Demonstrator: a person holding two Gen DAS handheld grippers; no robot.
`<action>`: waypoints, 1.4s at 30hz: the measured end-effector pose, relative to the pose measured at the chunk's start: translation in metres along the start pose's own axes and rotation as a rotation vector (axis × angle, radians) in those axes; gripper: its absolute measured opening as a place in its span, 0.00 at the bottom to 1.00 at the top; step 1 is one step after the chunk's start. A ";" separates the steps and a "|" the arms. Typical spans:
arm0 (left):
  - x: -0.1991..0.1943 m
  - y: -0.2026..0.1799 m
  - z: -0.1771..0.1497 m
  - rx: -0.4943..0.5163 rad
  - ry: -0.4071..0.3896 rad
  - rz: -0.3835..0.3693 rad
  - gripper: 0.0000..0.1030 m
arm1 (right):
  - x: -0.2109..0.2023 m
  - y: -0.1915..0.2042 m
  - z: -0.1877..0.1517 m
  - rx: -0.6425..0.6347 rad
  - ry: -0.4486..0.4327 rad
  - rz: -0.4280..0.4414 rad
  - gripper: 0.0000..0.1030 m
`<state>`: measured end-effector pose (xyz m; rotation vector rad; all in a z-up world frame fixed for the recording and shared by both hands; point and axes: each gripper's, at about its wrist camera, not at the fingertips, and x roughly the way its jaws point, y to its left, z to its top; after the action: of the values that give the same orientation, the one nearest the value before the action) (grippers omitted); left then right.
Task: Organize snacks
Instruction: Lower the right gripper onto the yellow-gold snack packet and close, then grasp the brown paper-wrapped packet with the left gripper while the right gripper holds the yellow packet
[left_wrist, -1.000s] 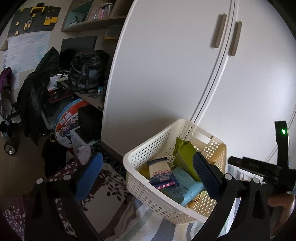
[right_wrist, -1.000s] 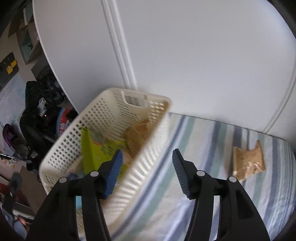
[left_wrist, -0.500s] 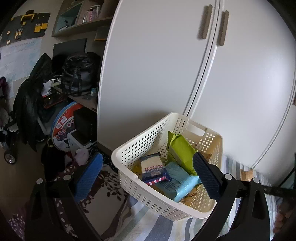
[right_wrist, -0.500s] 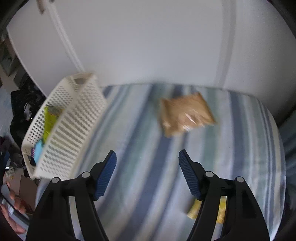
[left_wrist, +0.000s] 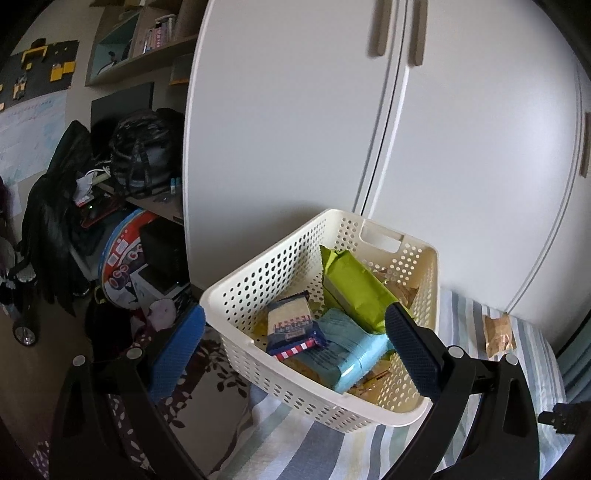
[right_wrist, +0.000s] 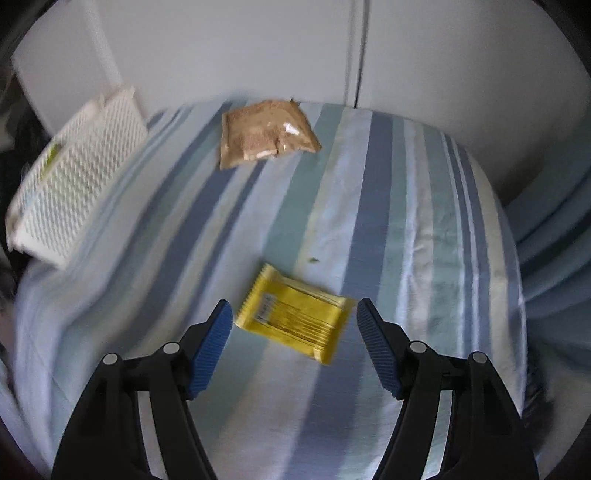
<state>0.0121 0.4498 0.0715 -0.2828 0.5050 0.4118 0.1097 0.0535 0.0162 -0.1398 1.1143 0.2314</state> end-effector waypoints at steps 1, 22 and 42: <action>0.000 -0.002 -0.001 0.007 0.001 -0.001 0.96 | 0.003 0.000 -0.003 -0.037 0.013 -0.007 0.68; 0.012 -0.036 -0.016 0.153 0.030 0.017 0.96 | 0.051 0.011 0.017 -0.250 0.071 0.004 0.61; 0.012 -0.180 -0.022 0.400 0.082 -0.155 0.96 | 0.046 -0.063 0.019 0.255 -0.084 0.150 0.45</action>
<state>0.0933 0.2872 0.0754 0.0483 0.6286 0.1422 0.1613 0.0025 -0.0171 0.1799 1.0621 0.2249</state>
